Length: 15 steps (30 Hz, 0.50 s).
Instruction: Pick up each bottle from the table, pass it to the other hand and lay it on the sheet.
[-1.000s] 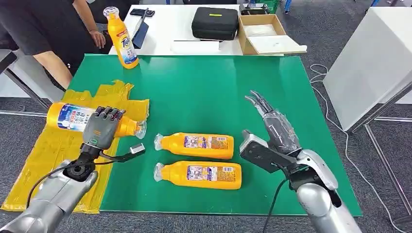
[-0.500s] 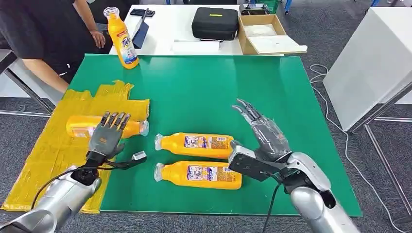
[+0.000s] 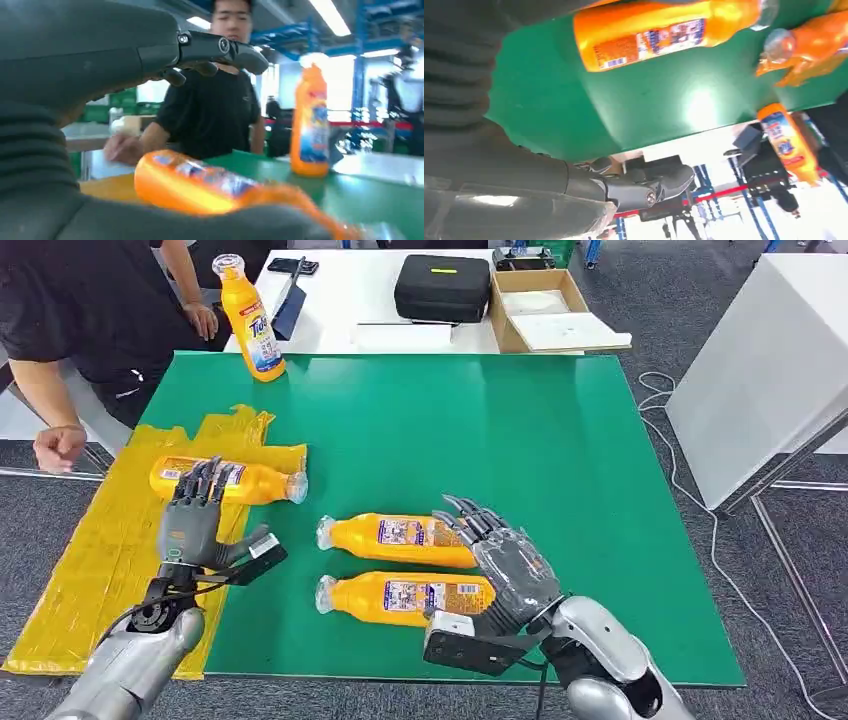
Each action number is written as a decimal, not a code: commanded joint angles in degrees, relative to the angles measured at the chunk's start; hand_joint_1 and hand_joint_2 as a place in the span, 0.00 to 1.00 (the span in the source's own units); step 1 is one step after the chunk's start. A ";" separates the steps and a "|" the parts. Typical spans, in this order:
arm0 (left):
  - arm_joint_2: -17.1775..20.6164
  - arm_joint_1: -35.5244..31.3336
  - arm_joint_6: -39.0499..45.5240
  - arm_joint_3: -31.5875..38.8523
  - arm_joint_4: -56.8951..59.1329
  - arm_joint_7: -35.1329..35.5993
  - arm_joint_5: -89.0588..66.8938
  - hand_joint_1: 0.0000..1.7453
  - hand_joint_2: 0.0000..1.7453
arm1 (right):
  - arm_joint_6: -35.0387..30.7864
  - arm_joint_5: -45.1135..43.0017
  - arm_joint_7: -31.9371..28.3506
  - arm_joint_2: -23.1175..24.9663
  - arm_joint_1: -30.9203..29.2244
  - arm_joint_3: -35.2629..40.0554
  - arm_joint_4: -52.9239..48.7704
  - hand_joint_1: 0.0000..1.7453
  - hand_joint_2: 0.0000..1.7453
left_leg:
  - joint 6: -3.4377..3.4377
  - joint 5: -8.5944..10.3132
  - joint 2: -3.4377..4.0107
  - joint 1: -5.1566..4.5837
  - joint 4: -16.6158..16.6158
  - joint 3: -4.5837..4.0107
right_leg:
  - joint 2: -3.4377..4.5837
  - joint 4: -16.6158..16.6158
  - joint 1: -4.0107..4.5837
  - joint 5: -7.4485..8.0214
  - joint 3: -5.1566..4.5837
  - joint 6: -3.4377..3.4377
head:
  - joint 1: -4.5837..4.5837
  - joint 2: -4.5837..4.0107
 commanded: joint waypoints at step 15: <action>-0.29 6.43 -11.33 23.85 -28.45 -12.27 51.62 0.00 0.00 | 1.04 10.39 11.93 2.51 -3.57 15.28 15.01 0.00 1.00 | -0.12 -0.01 0.14 0.01 -0.08 0.25 | 0.10 -0.08 0.00 0.02 0.25 0.02 | 0.00 0.00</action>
